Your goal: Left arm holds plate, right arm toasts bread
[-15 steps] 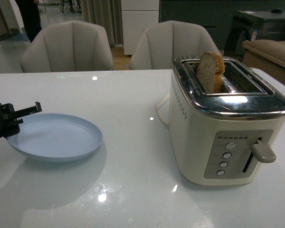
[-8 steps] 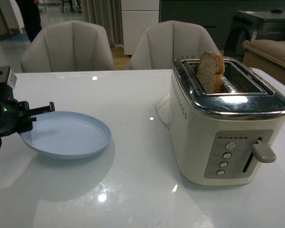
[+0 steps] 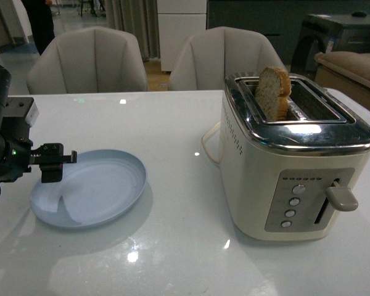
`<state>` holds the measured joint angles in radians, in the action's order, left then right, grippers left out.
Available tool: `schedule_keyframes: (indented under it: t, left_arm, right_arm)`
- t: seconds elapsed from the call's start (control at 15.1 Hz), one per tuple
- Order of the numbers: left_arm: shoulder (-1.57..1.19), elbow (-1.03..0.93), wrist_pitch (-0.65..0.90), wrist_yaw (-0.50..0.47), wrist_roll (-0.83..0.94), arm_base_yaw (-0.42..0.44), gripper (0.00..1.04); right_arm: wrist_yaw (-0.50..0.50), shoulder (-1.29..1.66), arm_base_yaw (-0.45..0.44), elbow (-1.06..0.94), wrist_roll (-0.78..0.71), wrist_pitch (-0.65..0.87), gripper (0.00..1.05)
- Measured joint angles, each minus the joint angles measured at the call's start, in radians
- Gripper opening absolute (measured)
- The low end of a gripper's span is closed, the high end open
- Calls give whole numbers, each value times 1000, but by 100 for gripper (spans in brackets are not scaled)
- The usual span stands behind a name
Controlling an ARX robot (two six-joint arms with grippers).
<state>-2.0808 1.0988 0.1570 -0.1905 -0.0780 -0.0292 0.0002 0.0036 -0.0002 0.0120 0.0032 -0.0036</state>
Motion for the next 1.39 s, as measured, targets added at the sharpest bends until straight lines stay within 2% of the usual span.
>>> schedule_keyframes:
  t: [0.26,0.79,0.93,1.13,1.19,1.26,1.39]
  left_arm:
    - [24,-3,1,19,0,0,98]
    - [390,-66,122,87,21,17,98]
    - [488,-72,125,145,25,33,98]
    - [629,-72,103,163,24,40,98]
    - [651,-79,124,174,26,37,97]
    - [708,-177,291,186,43,32,83]
    - [845,-378,379,191,60,26,59]
  right_arm:
    - [0,0,0,0,0,0,98]
    - [0,0,0,0,0,0,98]
    - [0,0,0,0,0,0,98]
    - [0,0,0,0,0,0,98]
    - [0,0,0,0,0,0,98]
    - [0,0,0,0,0,0,98]
    - [0,0,0,0,0,0,98]
